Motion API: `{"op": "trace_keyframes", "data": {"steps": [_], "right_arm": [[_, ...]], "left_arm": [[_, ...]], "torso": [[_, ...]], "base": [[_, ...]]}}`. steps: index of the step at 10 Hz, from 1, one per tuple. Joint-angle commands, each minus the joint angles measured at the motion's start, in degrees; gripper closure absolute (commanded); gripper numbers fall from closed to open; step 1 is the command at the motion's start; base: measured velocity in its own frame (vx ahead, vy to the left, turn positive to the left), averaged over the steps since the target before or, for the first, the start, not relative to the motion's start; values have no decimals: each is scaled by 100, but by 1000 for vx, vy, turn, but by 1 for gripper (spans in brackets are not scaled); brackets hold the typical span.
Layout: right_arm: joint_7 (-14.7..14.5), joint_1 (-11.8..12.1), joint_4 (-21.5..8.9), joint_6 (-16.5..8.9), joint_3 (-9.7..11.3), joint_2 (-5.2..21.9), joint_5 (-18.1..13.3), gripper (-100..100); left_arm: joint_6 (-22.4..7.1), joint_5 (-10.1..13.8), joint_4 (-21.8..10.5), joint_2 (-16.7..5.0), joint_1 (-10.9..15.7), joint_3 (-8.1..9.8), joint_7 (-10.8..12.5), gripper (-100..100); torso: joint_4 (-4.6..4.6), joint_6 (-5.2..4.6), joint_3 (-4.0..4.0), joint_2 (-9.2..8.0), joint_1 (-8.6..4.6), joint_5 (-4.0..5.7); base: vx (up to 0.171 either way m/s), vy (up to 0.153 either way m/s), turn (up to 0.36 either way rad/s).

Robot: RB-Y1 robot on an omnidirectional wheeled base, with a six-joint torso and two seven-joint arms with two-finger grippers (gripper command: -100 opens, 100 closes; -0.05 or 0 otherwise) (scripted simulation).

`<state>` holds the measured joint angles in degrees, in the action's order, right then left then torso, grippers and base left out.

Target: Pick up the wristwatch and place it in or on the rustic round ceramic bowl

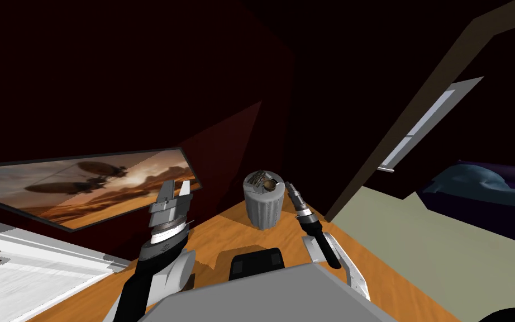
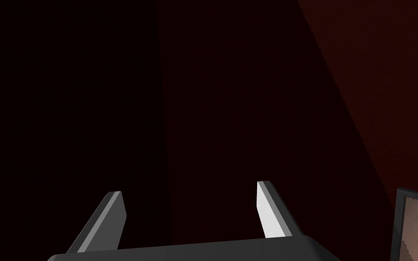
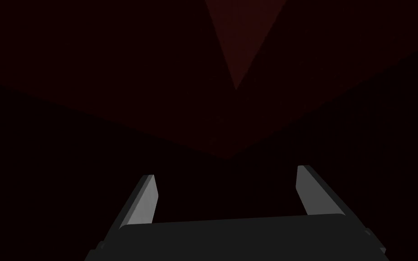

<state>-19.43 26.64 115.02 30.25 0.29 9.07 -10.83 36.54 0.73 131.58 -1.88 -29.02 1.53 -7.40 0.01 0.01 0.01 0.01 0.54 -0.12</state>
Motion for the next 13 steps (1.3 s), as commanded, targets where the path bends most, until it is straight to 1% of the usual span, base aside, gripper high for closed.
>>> {"op": "trace_keyframes", "data": {"steps": [1, 2, 3, 5, 7, 8, 10, 13], "right_arm": [[-271, 2, -286, -169, 17, 8, -159, -100], [-421, -26, -477, -252, 9, 16, -248, -100], [-421, -26, -536, -252, 9, 16, -248, -100], [-712, -83, -935, -417, -9, 31, -427, -100], [-985, -141, -1283, -577, -31, 55, -603, -100], [-985, -141, -1345, -577, -31, 55, -603, -100], [-1234, -203, -1705, -730, -57, 87, -777, -100], [-1560, -304, -2180, -951, -107, 169, -1041, -100]], "left_arm": [[0, 0, 0, 0, 0, 0, 0, 0], [0, 0, 0, 0, 0, 0, 0, 0], [0, 0, 0, 0, 0, 0, 0, 0], [0, 0, 0, 0, 0, 0, 0, 0], [0, 0, 0, 0, 0, 0, 0, 0], [0, 0, 0, 0, 0, 0, 0, 0], [0, 0, 0, -1, 0, 1, 0, 0], [0, 0, 0, 0, -1, 0, 0, 0]], "torso": [[0, 0, 0, 0, 0, 0], [1, 0, 2, 5, 9, -1], [1, -1, 4, 7, 13, -3], [2, 0, 5, 10, -15, 3], [1, -1, 2, 4, 2, -1], [1, 0, 5, 9, 0, -1], [1, -1, 3, 5, -25, 4], [2, -1, 6, 12, -5, 0]], "base": [[19, 165, 74], [30, 178, 77], [26, 118, 5], [25, 109, 64], [28, 147, 72], [26, 86, 15], [25, 83, 58], [43, 126, 75]]}}
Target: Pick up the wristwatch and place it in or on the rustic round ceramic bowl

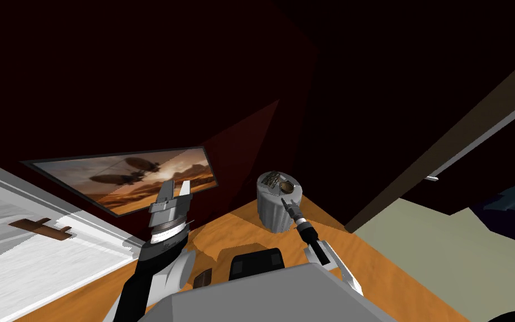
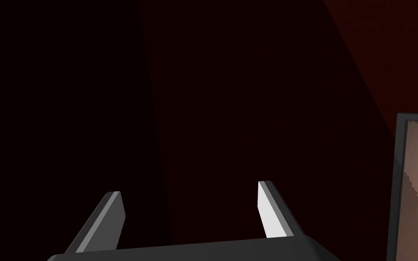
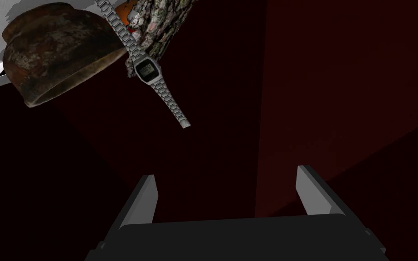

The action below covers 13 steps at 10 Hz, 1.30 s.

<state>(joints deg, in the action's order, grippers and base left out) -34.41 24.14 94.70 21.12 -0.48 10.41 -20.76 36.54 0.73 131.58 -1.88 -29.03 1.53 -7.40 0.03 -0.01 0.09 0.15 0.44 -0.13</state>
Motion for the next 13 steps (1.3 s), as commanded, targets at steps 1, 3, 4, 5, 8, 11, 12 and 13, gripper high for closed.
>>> {"op": "trace_keyframes", "data": {"steps": [1, 3, 4, 5, 8, 11, 12, 13], "right_arm": [[-159, -90, -286, -111, -52, 78, -138, -100], [-338, -167, -557, -257, -103, 186, -325, -100], [-421, -210, -683, -331, -131, 250, -423, -100], [-500, -254, -803, -406, -162, 324, -525, -100], [-717, -402, -1146, -637, -268, 631, -846, -100], [-907, -561, -1467, -876, -392, 1052, -1183, -100], [-964, -615, -1566, -953, -433, 1202, -1295, -100], [-1018, -668, -1659, -1028, -473, 1348, -1404, -100]], "left_arm": [[0, 0, 0, 0, 0, 0, 0, 0], [0, 0, 0, 0, 0, 0, 0, 0], [0, 0, 0, 0, 0, 0, 0, 0], [0, 0, 0, 0, 0, 0, 0, 0], [0, 0, 0, -1, 0, 1, 0, 0], [0, 0, 0, -1, -1, 1, 0, 0], [0, 0, 0, -1, 0, 1, 0, 0], [0, 0, 0, -1, -1, 1, 0, 0]], "torso": [[0, 0, 0, 0, 0, 0], [0, 1, 1, 1, -12, 3], [0, 0, 0, 0, -15, 4], [1, 0, 2, 3, -14, 3], [1, 0, 4, 6, -25, 5], [3, -1, 7, 12, -27, 5], [2, 0, 6, 9, -30, 6], [2, -1, 6, 10, -35, 6]], "base": [[56, 100, 66], [52, 84, 71], [67, 87, 53], [76, 86, 75], [76, 59, 74], [85, 53, 65], [83, 31, 69], [102, 27, 60]]}}
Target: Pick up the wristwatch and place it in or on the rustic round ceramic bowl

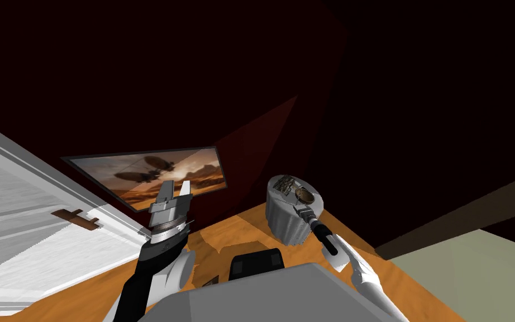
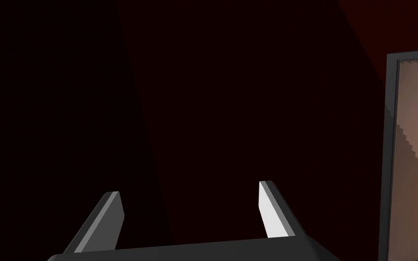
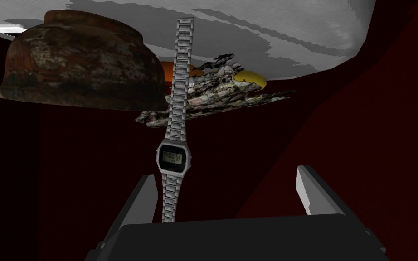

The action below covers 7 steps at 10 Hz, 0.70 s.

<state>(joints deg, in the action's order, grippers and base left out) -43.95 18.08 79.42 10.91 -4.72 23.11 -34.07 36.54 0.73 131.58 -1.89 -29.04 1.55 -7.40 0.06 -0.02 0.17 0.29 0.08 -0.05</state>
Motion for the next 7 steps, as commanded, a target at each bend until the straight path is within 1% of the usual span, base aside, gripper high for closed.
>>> {"op": "trace_keyframes", "data": {"steps": [1, 3, 6, 7], "right_arm": [[-113, -115, -219, -78, -87, 219, -179, -100], [-200, -214, -377, -209, -158, 474, -372, -100], [-310, -354, -591, -390, -258, 791, -640, -100], [-305, -393, -626, -313, -242, 697, -586, -100]], "left_arm": [[0, 0, 0, 0, 0, 0, 0, 0], [0, 0, 0, 0, 0, 0, 0, 0], [0, 0, 0, 0, 0, 0, 0, 0], [0, 0, 0, 0, 0, 0, 0, 0]], "torso": [[0, 0, 0, 0, 0, 0], [-1, 0, -2, -4, 13, -3], [-2, 0, -5, -9, -2, 1], [-1, 1, -4, -7, -3, 1]], "base": [[93, 46, 54], [84, 55, 60], [75, 19, 50], [38, 5, 14]]}}
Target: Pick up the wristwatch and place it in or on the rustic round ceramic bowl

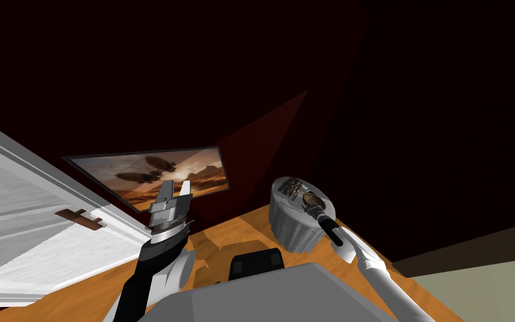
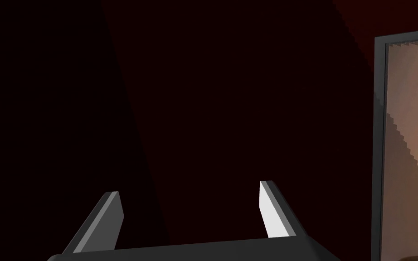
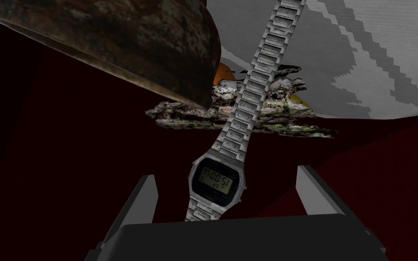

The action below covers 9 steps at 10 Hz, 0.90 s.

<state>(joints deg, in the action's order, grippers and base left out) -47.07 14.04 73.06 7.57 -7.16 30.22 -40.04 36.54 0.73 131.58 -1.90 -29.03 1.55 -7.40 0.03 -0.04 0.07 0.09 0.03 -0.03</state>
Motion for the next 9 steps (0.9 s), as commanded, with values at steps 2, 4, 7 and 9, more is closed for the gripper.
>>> {"op": "trace_keyframes", "data": {"steps": [2, 4, 7, 9], "right_arm": [[-118, -59, -50, 13, -30, -176, -66, -100], [-79, -17, -12, 10, -26, -128, -45, 100], [-74, -26, -5, 4, -45, -114, -41, 100], [-78, -26, -4, 4, -45, -111, -44, 0]], "left_arm": [[0, 0, 0, 0, 0, 0, 0, 0], [0, 0, 0, 0, 0, 0, 0, 0], [0, 0, 0, 0, 1, 0, 0, 0], [0, 0, 0, 0, 1, 0, 0, 0]], "torso": [[-3, 0, -7, -12, -2, 0], [0, 0, 0, 1, -13, 3], [6, 8, -1, -10, -1, 13], [6, 8, -1, -9, -2, 15]], "base": [[46, -22, -9], [30, -16, 2], [2, -4, -6], [0, 0, 0]]}}
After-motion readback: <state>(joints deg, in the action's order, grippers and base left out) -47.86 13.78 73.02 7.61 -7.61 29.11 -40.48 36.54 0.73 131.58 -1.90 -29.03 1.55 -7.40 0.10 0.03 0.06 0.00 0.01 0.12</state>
